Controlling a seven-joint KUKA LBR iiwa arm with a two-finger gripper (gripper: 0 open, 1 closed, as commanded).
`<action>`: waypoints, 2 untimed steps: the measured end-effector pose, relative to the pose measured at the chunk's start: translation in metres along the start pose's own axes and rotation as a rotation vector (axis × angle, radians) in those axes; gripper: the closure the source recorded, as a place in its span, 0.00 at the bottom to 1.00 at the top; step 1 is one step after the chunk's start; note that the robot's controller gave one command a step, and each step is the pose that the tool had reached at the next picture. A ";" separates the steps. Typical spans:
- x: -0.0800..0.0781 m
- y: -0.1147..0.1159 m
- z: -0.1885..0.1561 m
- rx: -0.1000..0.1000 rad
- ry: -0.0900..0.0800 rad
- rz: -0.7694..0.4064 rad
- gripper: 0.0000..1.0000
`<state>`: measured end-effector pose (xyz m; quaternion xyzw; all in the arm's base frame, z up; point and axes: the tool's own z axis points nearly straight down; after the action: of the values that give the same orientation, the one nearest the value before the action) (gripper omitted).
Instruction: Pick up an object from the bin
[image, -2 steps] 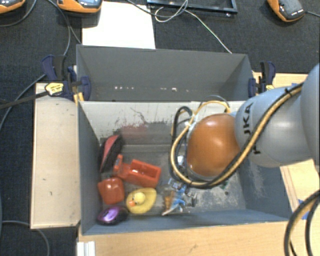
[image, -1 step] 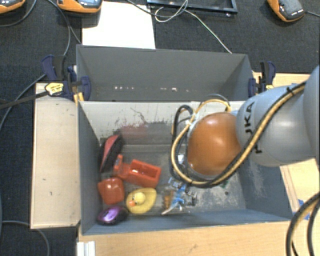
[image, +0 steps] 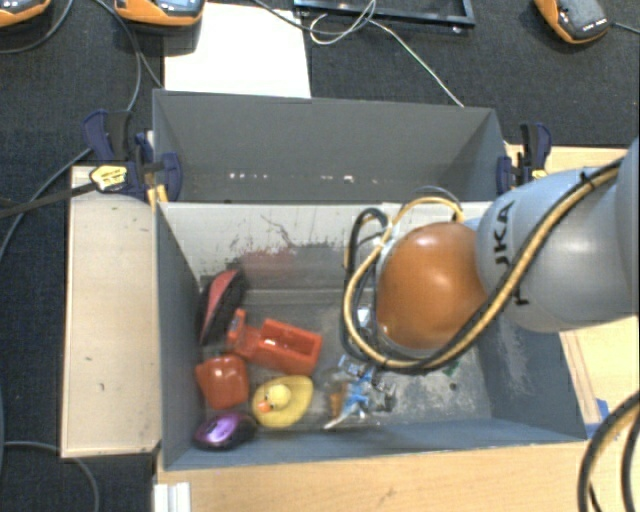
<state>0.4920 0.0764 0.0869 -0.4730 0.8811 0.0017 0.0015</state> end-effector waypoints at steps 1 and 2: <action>0.001 0.001 -0.021 -0.003 0.003 0.000 1.00; -0.001 -0.001 -0.038 0.003 -0.002 0.001 1.00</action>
Offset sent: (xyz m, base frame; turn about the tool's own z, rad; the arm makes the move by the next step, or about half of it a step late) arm 0.0002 0.0000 0.0384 0.0000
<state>0.4930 0.0764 0.1254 -0.4726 0.8812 0.0008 0.0033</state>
